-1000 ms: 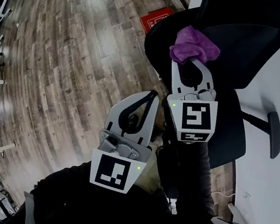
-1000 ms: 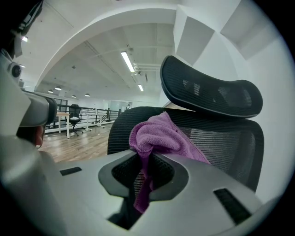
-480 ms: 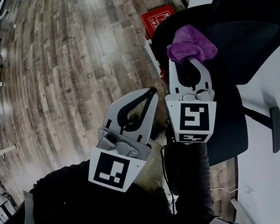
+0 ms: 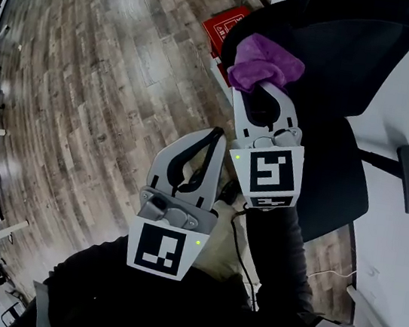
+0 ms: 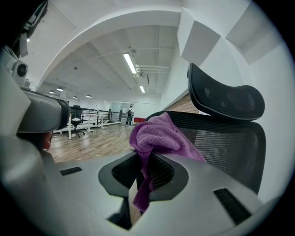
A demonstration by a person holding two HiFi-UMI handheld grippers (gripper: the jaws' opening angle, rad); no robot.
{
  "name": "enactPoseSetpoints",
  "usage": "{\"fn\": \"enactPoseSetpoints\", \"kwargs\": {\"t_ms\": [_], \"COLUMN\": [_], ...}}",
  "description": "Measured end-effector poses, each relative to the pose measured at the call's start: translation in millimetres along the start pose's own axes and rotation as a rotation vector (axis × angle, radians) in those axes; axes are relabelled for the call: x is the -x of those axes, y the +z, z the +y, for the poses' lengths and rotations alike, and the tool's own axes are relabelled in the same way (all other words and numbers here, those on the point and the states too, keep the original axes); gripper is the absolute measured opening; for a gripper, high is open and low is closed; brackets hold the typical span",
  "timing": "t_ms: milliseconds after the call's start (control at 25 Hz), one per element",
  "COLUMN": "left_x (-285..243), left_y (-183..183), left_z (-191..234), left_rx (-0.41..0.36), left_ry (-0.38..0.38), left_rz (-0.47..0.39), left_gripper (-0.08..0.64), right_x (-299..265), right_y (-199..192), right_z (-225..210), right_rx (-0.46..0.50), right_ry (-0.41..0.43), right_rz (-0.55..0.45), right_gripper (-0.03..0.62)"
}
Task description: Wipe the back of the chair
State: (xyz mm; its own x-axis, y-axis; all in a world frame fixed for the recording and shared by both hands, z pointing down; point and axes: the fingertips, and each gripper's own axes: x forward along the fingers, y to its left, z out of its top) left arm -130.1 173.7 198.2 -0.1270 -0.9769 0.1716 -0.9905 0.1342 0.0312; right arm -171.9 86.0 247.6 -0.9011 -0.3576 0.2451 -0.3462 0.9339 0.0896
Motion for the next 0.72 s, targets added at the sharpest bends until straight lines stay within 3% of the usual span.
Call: {"fn": "enactPoseSetpoints", "kwargs": {"t_ms": [720], "left_x": [0], "left_y": [-11], "left_z": [-3], "left_rx": [-0.016], "left_ry": [-0.033], "left_rz": [0.001], "left_gripper": [0.009], "right_x": [6], "right_y": [-28], "right_z": [18], "right_rx": [-0.017], "right_ry": [0.022], "right_rz": [0.013], "right_gripper": [0.045]}}
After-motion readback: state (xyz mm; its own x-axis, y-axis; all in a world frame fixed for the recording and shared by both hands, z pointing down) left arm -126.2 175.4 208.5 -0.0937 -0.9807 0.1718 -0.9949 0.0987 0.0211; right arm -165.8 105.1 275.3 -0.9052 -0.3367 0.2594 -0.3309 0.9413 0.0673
